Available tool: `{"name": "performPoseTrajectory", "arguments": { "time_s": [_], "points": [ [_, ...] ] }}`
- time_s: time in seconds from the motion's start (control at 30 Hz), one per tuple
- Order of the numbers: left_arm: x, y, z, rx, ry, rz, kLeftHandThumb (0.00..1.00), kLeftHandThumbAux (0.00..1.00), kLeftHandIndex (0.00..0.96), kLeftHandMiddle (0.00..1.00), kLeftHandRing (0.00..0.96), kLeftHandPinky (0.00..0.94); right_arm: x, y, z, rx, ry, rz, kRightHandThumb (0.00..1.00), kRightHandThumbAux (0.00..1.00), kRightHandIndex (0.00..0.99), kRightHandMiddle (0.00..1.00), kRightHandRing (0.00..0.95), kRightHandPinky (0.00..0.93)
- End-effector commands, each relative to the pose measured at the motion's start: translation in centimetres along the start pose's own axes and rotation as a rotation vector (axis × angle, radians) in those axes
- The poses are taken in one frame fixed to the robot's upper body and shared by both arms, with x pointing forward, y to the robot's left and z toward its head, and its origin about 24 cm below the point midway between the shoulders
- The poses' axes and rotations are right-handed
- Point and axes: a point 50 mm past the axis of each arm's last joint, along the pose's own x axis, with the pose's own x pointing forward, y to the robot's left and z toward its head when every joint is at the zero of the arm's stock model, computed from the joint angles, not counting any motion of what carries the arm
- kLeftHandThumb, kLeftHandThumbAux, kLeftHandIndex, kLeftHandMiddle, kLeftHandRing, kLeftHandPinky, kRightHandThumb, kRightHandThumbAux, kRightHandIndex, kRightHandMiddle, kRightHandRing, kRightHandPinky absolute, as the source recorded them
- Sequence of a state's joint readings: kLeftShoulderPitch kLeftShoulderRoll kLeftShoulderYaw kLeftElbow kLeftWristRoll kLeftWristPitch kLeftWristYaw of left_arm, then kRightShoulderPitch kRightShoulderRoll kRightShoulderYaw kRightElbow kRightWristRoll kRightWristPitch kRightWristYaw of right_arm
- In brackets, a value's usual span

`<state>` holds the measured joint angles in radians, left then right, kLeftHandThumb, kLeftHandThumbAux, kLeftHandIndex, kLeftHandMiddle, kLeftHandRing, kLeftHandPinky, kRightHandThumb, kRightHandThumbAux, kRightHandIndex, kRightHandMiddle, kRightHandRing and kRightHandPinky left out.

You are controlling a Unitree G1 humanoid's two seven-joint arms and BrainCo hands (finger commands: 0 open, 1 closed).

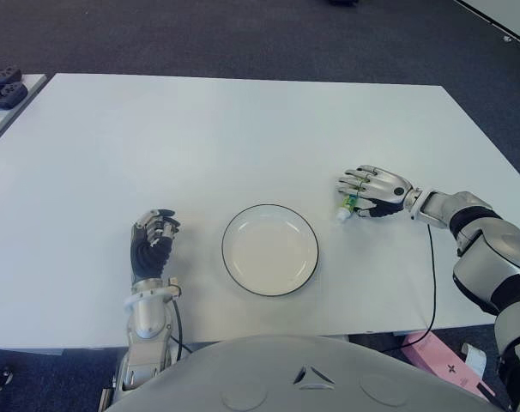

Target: Put the toothpaste on the table into the plate.

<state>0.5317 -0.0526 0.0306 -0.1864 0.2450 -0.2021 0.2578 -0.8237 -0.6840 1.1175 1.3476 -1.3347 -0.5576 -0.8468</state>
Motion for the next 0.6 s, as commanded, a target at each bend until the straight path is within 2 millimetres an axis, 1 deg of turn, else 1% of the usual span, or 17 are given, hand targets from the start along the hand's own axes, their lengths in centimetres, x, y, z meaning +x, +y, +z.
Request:
{"name": "performPoseTrajectory", "arguments": {
  "time_s": [0.03, 0.17, 0.37, 0.6],
  "points": [
    [0.0, 0.1, -0.1, -0.003, 0.011, 0.004, 0.705, 0.720, 0.432, 0.548, 0.552, 0.546, 0.5, 1.9, 3.1, 0.045, -0.069, 0.105, 0.509, 0.160, 0.000, 0.000, 0.000, 0.000],
    [-0.1, 0.3, -0.1, -0.009, 0.017, 0.009, 0.704, 0.720, 0.432, 0.548, 0.546, 0.538, 1.2, 2.1, 3.8, 0.070, -0.035, 0.100, 0.507, 0.163, 0.000, 0.000, 0.000, 0.000],
    [-0.3, 0.4, 0.1, -0.001, 0.024, 0.022, 0.704, 0.720, 0.432, 0.537, 0.535, 0.535, 1.6, 2.1, 4.4, 0.103, -0.009, 0.088, 0.494, 0.163, 0.000, 0.000, 0.000, 0.000],
    [-0.4, 0.5, 0.2, 0.002, 0.030, 0.027, 0.706, 0.720, 0.432, 0.534, 0.535, 0.543, 2.0, 1.8, 5.0, 0.161, -0.011, 0.045, 0.431, 0.191, 0.000, 0.000, 0.000, 0.000]
  ]
}}
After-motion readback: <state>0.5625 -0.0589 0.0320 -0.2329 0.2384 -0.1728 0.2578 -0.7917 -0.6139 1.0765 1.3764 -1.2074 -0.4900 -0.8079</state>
